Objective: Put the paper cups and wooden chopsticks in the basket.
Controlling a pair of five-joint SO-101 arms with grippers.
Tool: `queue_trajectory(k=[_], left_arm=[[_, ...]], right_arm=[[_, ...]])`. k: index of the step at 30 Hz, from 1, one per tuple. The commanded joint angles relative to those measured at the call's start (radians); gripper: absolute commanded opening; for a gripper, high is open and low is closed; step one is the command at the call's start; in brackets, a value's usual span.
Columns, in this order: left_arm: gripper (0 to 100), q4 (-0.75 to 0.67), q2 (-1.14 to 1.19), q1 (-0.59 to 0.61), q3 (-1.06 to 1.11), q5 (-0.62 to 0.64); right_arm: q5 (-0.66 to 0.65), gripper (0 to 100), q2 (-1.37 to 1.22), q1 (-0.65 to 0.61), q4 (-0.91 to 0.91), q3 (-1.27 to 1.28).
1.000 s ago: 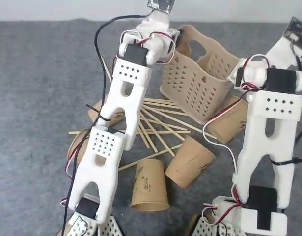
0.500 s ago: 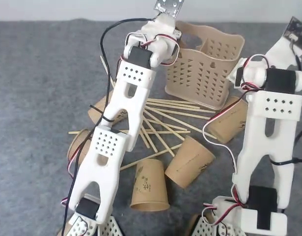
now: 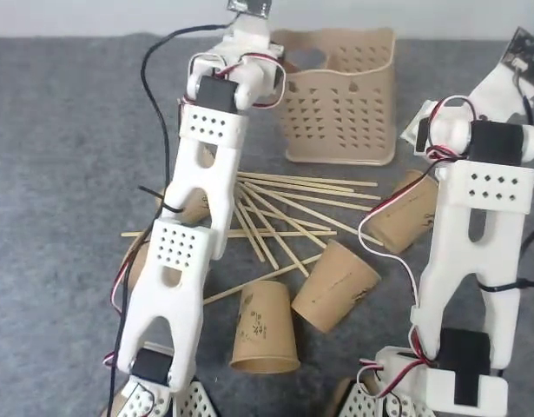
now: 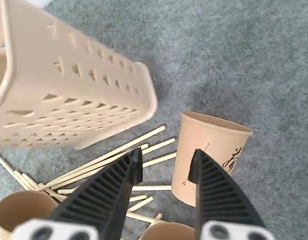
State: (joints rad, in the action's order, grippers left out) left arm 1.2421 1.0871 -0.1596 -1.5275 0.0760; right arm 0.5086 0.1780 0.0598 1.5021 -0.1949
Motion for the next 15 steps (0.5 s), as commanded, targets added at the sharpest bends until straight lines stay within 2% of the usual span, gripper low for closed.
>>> queue_trajectory(k=[1,6,15], left_arm=[[1,0.037,-0.110,0.041,-0.054,0.005],[1,0.048,-0.143,0.049,-0.048,0.006],[1,0.184,-0.150,0.052,-0.051,0.009]], right_arm=[[0.008,16.2,0.022,-0.004,-0.021,-0.009],[0.008,16.2,0.022,-0.002,-0.022,-0.009],[0.008,16.2,0.012,-0.005,-0.024,-0.009]])
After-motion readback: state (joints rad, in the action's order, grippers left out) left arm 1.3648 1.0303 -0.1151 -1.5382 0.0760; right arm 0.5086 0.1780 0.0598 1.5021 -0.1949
